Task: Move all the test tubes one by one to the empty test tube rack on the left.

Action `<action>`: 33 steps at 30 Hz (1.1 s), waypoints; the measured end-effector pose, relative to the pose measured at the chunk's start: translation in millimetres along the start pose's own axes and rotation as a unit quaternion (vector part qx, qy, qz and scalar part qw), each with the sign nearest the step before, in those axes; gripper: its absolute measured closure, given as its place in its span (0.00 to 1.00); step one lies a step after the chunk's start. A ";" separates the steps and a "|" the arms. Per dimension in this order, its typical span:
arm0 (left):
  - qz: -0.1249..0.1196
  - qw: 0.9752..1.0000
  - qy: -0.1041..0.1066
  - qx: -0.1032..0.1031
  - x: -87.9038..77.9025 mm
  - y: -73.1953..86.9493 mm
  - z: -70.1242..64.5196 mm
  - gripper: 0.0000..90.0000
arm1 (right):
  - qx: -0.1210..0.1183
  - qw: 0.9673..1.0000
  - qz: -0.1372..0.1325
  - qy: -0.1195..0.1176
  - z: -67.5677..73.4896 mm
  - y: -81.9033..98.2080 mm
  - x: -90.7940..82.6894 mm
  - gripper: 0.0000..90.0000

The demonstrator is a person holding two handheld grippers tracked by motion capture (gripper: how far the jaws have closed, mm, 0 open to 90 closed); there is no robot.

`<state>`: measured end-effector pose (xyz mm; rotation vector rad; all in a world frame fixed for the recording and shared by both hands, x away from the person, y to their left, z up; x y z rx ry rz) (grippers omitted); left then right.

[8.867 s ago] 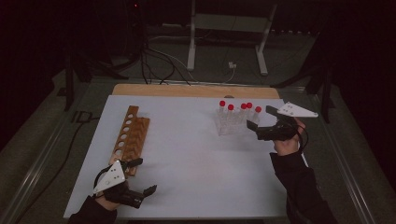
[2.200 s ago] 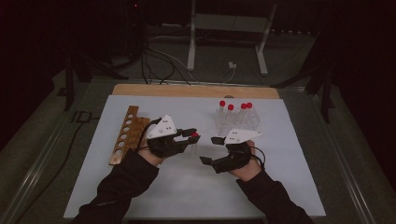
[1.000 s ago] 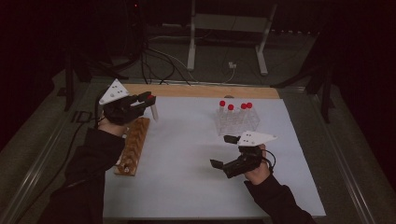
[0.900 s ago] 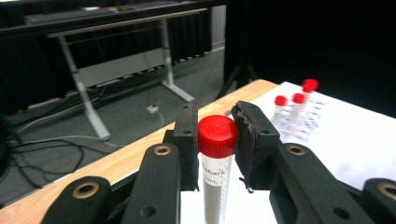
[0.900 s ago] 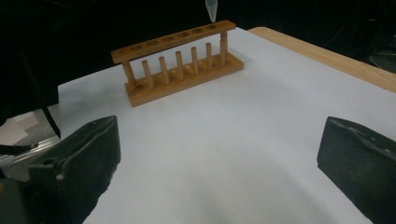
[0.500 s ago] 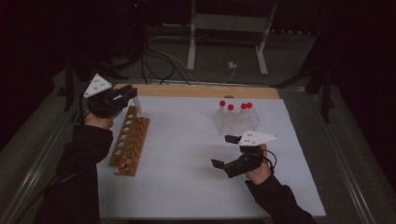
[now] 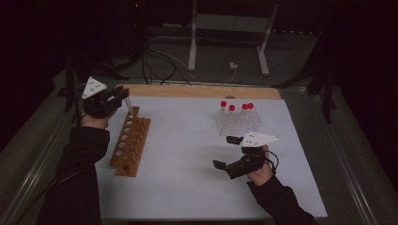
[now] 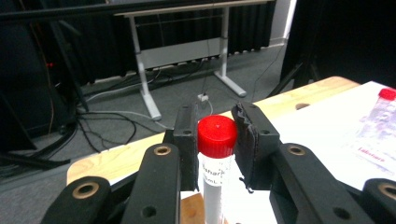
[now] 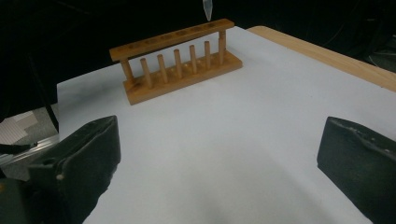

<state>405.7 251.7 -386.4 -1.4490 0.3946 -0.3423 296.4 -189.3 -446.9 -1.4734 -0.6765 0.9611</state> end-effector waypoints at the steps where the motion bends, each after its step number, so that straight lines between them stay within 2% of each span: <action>1: 0.001 1.000 -0.003 -0.004 0.6 2.9 1.0 0.80 | 0.000 1.000 0.000 0.001 -0.1 0.3 -0.1 0.00; 7: 0.019 1.000 -0.011 -0.017 5.8 23.2 5.9 0.80 | 0.001 1.000 -0.002 0.001 -0.2 0.1 -1.1 0.00; 18: 0.051 0.998 -0.015 -0.026 12.4 52.8 5.2 0.80 | 0.002 1.000 -0.002 0.001 -0.6 0.1 -2.1 0.00; 28: 0.071 0.997 -0.014 -0.026 16.3 64.8 4.5 0.80 | 0.000 1.000 -0.004 0.001 -0.9 -0.9 -4.4 0.00; 33: 0.069 0.997 -0.013 -0.031 15.3 66.1 6.2 0.80 | 0.001 1.000 -0.006 0.001 -0.6 -2.4 -5.8 0.00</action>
Point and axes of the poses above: each handheld gripper's, and its own axes: x roughly forward along the jaws, y roughly out of its underside, z roughly to its left, the point moved 1 cm from there along x, roughly forward along the jaws, and after that the axes turned 11 degrees about -z, right-handed, at the moved point
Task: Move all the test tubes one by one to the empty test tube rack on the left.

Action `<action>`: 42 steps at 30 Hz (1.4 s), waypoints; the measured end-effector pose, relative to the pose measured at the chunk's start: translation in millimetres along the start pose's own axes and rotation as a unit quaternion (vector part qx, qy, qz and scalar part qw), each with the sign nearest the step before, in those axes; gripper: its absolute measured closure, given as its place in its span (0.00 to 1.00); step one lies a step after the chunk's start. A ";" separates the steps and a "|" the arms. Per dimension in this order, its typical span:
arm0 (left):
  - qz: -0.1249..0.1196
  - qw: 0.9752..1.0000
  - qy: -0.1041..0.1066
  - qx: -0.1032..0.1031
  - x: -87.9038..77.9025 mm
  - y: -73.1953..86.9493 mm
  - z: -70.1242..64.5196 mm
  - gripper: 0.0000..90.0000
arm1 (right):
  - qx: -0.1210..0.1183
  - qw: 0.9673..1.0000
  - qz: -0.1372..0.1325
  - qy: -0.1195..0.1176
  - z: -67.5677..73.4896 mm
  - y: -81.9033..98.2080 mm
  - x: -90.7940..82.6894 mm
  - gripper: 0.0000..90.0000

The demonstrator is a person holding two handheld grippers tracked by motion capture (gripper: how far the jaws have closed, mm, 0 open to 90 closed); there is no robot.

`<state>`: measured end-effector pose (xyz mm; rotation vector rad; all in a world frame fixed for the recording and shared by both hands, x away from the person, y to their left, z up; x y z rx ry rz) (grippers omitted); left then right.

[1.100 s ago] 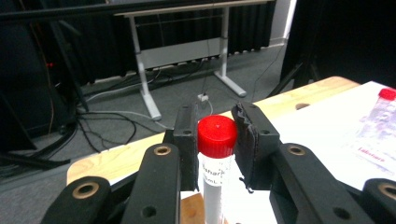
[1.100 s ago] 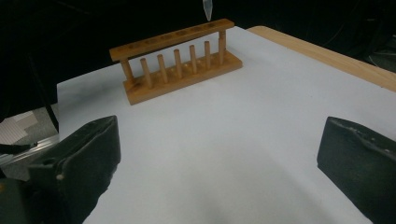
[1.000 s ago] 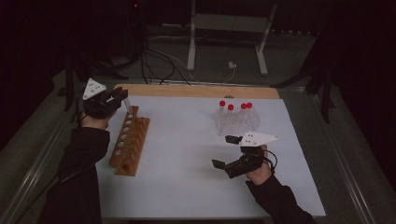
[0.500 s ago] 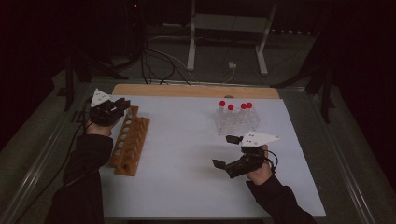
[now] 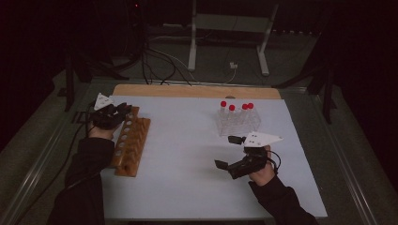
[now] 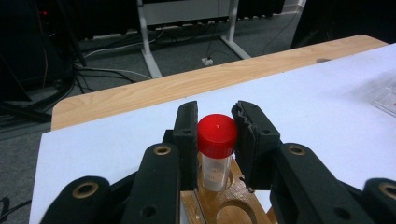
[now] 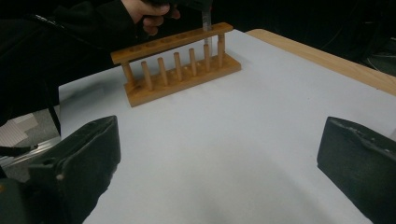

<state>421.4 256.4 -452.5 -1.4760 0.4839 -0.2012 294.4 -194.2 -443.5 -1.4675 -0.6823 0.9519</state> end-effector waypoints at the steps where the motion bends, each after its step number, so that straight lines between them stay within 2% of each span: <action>1: 0.001 1.000 0.000 0.000 0.0 -0.1 0.0 0.80 | 0.001 1.000 -0.002 -0.001 0.0 -0.4 -0.4 0.00; 4: 0.002 1.000 0.003 0.000 0.0 0.1 0.1 0.80 | 0.002 1.000 -0.005 -0.001 -0.3 -2.7 -1.9 0.00; 9: 0.004 1.000 0.011 -0.012 -1.6 -0.9 2.2 0.76 | -0.002 1.000 -0.017 0.009 -4.7 -10.3 -6.9 0.00; 11: 0.005 1.000 0.014 -0.009 -5.0 -3.0 1.8 0.65 | -0.005 1.000 -0.026 0.015 -8.2 -14.7 -10.4 0.00; 12: -0.008 0.999 0.029 -0.017 -10.9 -6.6 1.1 0.64 | -0.009 0.999 -0.027 0.022 -10.6 -17.1 -11.7 0.00; 14: -0.014 0.999 0.031 -0.015 -14.2 -8.7 0.1 0.52 | -0.014 0.999 -0.029 0.026 -13.7 -19.4 -13.1 0.00; 15: -0.023 0.999 0.040 -0.019 -20.7 -12.6 -2.0 0.46 | -0.020 0.998 -0.047 0.041 -20.9 -23.3 -16.7 0.00; 17: -0.028 0.998 0.045 -0.018 -24.1 -14.3 -3.6 0.42 | -0.024 0.997 -0.055 0.049 -24.4 -25.2 -18.8 0.00; 18: -0.031 0.998 0.050 -0.021 -27.3 -16.1 -5.5 0.35 | -0.023 0.997 -0.062 0.048 -28.6 -27.1 -20.8 0.00; 19: -0.030 0.998 0.053 -0.023 -30.4 -18.0 -7.8 0.18 | -0.035 0.994 -0.087 0.053 -37.1 -29.9 -24.7 0.00; 21: -0.034 0.997 0.069 -0.024 -37.6 -20.9 -13.5 0.10 | -0.041 0.993 -0.091 0.062 -46.5 -32.4 -28.0 0.00; 22: -0.041 0.995 0.089 -0.025 -45.8 -23.2 -20.3 0.08 | -0.042 0.992 -0.093 0.070 -51.3 -33.3 -30.0 0.00; 23: -0.042 0.994 0.099 -0.020 -49.7 -24.0 -24.7 0.04 | -0.039 0.992 -0.091 0.073 -56.1 -34.2 -31.8 0.00; 25: -0.044 0.993 0.107 -0.013 -53.6 -24.5 -29.1 0.03 | -0.036 0.991 -0.089 0.089 -65.8 -35.6 -35.7 0.00; 27: -0.050 0.991 0.127 -0.007 -60.8 -24.6 -38.6 0.03 | -0.027 0.991 -0.085 0.095 -76.0 -36.9 -39.5 0.00; 28: -0.050 0.989 0.143 0.002 -66.8 -24.0 -49.1 0.03 | -0.030 0.990 -0.087 0.103 -80.3 -37.0 -41.4 0.00; 29: -0.050 0.989 0.143 0.002 -66.8 -24.0 -49.1 0.03 | -0.031 0.989 -0.088 0.112 -84.3 -36.8 -43.3 0.00; 30: -0.053 0.987 0.150 0.003 -69.8 -23.5 -53.7 0.03 | -0.031 0.989 -0.088 0.112 -84.3 -36.8 -43.3 0.00; 31: -0.053 0.986 0.156 0.002 -72.0 -23.0 -58.2 0.03 | -0.030 0.988 -0.082 0.125 -92.6 -35.7 -45.7 0.00; 33: -0.052 0.982 0.181 0.007 -77.5 -19.8 -71.7 0.03 | -0.024 0.988 -0.076 0.134 -100.7 -33.4 -46.7 0.00; 34: -0.052 0.982 0.181 0.007 -77.5 -19.8 -71.7 0.03 | -0.024 0.988 -0.076 0.134 -100.7 -33.4 -46.7 0.00; 37: -0.048 0.977 0.207 0.014 -81.2 -14.9 -87.1 0.03 | -0.004 0.986 -0.067 0.151 -116.0 -27.4 -47.2 0.00; 39: -0.046 0.974 0.221 0.019 -82.6 -11.5 -97.3 0.03 | -0.001 0.986 -0.064 0.157 -119.2 -25.8 -46.9 0.00; 40: -0.046 0.970 0.237 0.017 -83.5 -8.2 -106.2 0.03 | 0.006 0.986 -0.057 0.159 -125.5 -22.7 -46.5 0.00; 42: -0.045 0.969 0.240 0.019 -83.7 -6.3 -110.6 0.03 | 0.010 0.985 -0.048 0.163 -130.9 -19.3 -46.2 0.00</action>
Point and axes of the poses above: each handheld gripper's, and its own axes: x roughly forward along the jaws, y roughly out of its underside, z roughly to its left, the point moved 1 cm from there along x, roughly forward along the jaws, and after that the axes turned 11 degrees about -z, right-handed, at the moved point
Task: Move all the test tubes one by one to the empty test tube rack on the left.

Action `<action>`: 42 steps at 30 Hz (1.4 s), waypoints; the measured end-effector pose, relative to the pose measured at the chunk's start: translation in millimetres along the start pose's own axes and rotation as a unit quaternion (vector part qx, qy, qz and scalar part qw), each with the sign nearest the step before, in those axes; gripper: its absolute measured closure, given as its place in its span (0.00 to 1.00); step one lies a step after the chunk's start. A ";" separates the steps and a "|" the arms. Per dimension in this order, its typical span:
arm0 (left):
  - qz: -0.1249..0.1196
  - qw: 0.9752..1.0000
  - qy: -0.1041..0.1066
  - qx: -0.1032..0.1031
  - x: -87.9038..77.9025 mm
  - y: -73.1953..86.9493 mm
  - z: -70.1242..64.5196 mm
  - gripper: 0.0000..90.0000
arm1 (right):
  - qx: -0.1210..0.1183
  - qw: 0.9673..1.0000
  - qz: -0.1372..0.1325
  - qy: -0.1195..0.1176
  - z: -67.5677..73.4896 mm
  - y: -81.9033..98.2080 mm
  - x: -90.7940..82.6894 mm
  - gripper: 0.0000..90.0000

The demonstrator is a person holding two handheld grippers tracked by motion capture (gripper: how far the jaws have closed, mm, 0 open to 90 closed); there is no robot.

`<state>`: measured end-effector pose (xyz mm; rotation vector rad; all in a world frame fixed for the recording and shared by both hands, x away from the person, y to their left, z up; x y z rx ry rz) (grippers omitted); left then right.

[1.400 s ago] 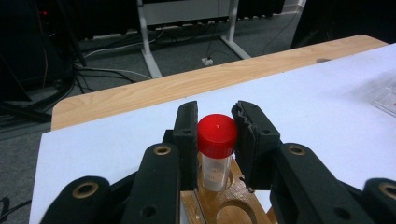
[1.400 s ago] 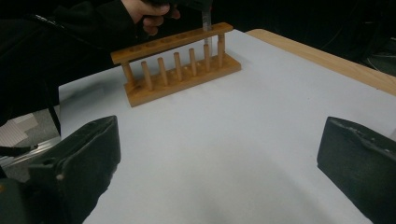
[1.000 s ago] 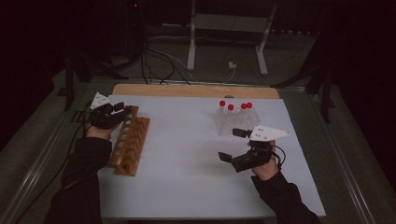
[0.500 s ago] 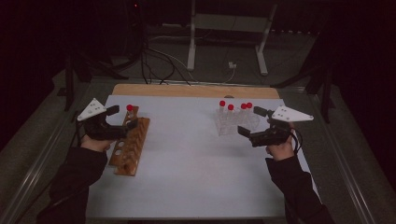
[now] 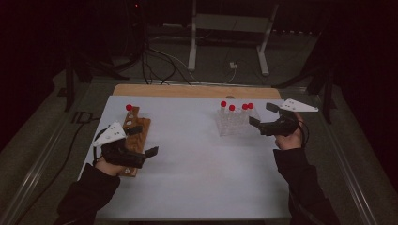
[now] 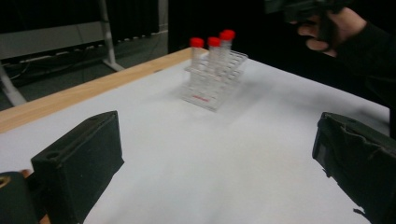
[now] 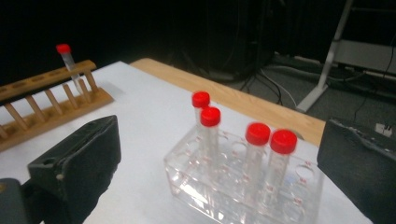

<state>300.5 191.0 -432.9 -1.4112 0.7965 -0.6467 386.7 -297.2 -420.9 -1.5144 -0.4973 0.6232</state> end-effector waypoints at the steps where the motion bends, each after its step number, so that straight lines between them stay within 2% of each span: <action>1: 0.001 1.000 0.010 0.000 1.6 2.0 -4.1 0.03 | 0.000 1.000 0.003 -0.001 -2.0 1.9 0.5 0.00; 2: 0.003 1.000 0.016 0.001 3.5 4.0 -8.0 0.03 | 0.000 1.000 0.003 -0.001 -2.0 1.9 0.5 0.00; 3: 0.006 1.000 0.017 0.006 5.2 6.1 -11.7 0.03 | 0.003 1.000 0.005 0.008 -6.2 5.7 2.0 0.00; 5: 0.010 1.000 0.027 0.004 8.8 10.4 -17.7 0.03 | 0.002 1.000 0.009 0.008 -8.1 7.9 2.8 0.00; 8: 0.022 0.999 0.044 -0.003 16.1 20.2 -28.6 0.03 | -0.006 0.999 0.028 0.027 -14.4 16.6 6.5 0.01; 9: 0.022 0.999 0.044 -0.003 16.1 20.2 -28.6 0.03 | -0.005 0.999 0.030 0.028 -16.1 18.7 6.5 0.07; 11: 0.030 0.998 0.051 0.001 19.1 24.6 -34.0 0.03 | -0.007 0.999 0.031 0.032 -17.9 20.8 7.0 0.08; 12: 0.034 0.998 0.053 0.002 20.1 26.2 -36.0 0.03 | -0.002 0.998 0.040 0.039 -22.5 24.5 8.8 0.10; 15: 0.038 0.998 0.059 0.002 21.4 29.0 -39.8 0.03 | 0.000 0.997 0.051 0.053 -28.6 28.9 11.4 0.22; 17: 0.037 0.998 0.058 0.001 21.3 29.3 -40.2 0.03 | -0.001 0.996 0.066 0.057 -32.3 31.5 13.6 0.30; 18: 0.038 0.997 0.060 0.000 21.3 29.5 -40.3 0.03 | -0.001 0.996 0.066 0.057 -32.3 31.5 13.6 0.30; 19: 0.040 0.997 0.060 0.003 21.2 29.8 -40.6 0.03 | 0.004 0.995 0.076 0.058 -35.4 33.7 16.0 0.40; 20: 0.039 0.997 0.061 0.002 20.8 30.2 -40.3 0.03 | -0.001 0.995 0.080 0.058 -36.2 34.5 17.2 0.44; 28: 0.042 0.997 0.061 0.003 21.9 32.7 -40.4 0.03 | 0.012 0.992 0.105 0.063 -40.1 43.9 35.9 0.61; 34: 0.045 0.997 0.061 0.006 21.8 33.8 -40.5 0.03 | 0.020 0.991 0.110 0.073 -42.9 48.8 47.1 0.67; 37: 0.046 0.997 0.061 0.007 22.9 34.4 -39.2 0.03 | 0.032 0.990 0.111 0.083 -46.4 51.2 53.1 0.70; 42: 0.048 0.997 0.062 0.008 23.4 35.0 -39.7 0.03 | 0.040 0.989 0.118 0.080 -49.1 55.5 59.2 0.76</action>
Point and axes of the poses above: each handheld gripper's, and its own axes: x roughly forward along the jaws, y roughly out of its underside, z roughly to its left, the point moved 1 cm from there along x, roughly forward along the jaws, and after that the axes turned 11 degrees about -z, right-handed, at the moved point
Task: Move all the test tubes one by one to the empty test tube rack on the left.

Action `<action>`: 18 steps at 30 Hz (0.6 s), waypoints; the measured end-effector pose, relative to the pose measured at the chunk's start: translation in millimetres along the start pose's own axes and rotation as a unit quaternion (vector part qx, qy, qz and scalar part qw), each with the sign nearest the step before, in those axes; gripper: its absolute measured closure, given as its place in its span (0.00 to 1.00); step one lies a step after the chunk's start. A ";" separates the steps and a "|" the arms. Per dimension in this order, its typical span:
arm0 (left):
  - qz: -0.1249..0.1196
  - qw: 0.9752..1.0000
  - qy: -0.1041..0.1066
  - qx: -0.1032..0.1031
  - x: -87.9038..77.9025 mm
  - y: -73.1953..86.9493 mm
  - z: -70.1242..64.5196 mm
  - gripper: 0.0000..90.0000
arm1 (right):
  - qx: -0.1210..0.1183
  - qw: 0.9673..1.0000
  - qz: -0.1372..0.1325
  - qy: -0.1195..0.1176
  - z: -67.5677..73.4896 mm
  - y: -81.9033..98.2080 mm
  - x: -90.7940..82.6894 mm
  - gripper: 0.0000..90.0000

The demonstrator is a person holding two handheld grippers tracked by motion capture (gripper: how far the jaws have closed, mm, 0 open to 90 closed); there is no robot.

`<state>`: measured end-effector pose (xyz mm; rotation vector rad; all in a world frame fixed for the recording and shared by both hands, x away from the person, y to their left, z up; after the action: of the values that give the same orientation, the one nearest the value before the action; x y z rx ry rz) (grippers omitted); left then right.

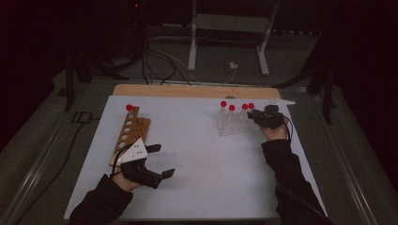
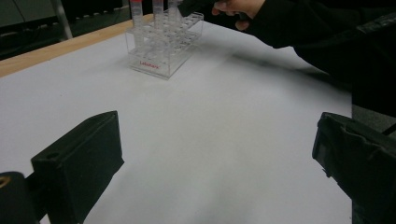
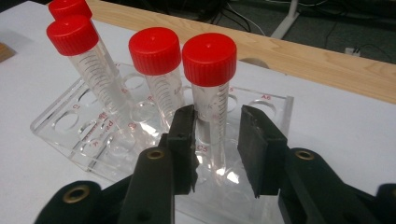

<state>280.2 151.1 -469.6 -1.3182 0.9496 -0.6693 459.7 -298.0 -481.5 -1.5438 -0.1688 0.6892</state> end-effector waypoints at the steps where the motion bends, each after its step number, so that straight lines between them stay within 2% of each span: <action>1: 0.001 1.000 0.000 0.001 0.2 0.3 0.0 0.03 | -0.002 1.000 0.001 -0.002 0.0 0.1 1.2 0.77; 3: 0.001 1.000 -0.002 0.000 0.3 0.8 0.8 0.03 | -0.001 1.000 0.003 -0.007 0.2 -1.1 3.2 0.82; 12: 0.001 1.000 -0.002 -0.001 -0.3 0.6 1.8 0.03 | -0.028 1.000 0.005 0.001 3.7 -3.2 3.4 0.84; 14: 0.002 1.000 -0.002 0.000 -0.2 0.9 1.9 0.03 | -0.024 1.000 -0.008 0.000 3.3 -7.3 -0.2 0.84; 18: 0.001 1.000 -0.003 -0.001 -0.4 0.8 2.3 0.03 | -0.031 0.999 -0.015 0.001 4.7 -15.9 -5.7 0.84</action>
<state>281.9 152.7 -470.3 -1.3201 0.9466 -0.6621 457.5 -295.1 -464.4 -1.5975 -0.2126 0.6644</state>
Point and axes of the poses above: each handheld gripper's, and its own axes: x roughly forward along the jaws, y roughly out of its underside, z roughly to its left, the point moved 1 cm from there along x, roughly forward along the jaws, and after that the axes turned 11 degrees about -z, right-handed, at the moved point
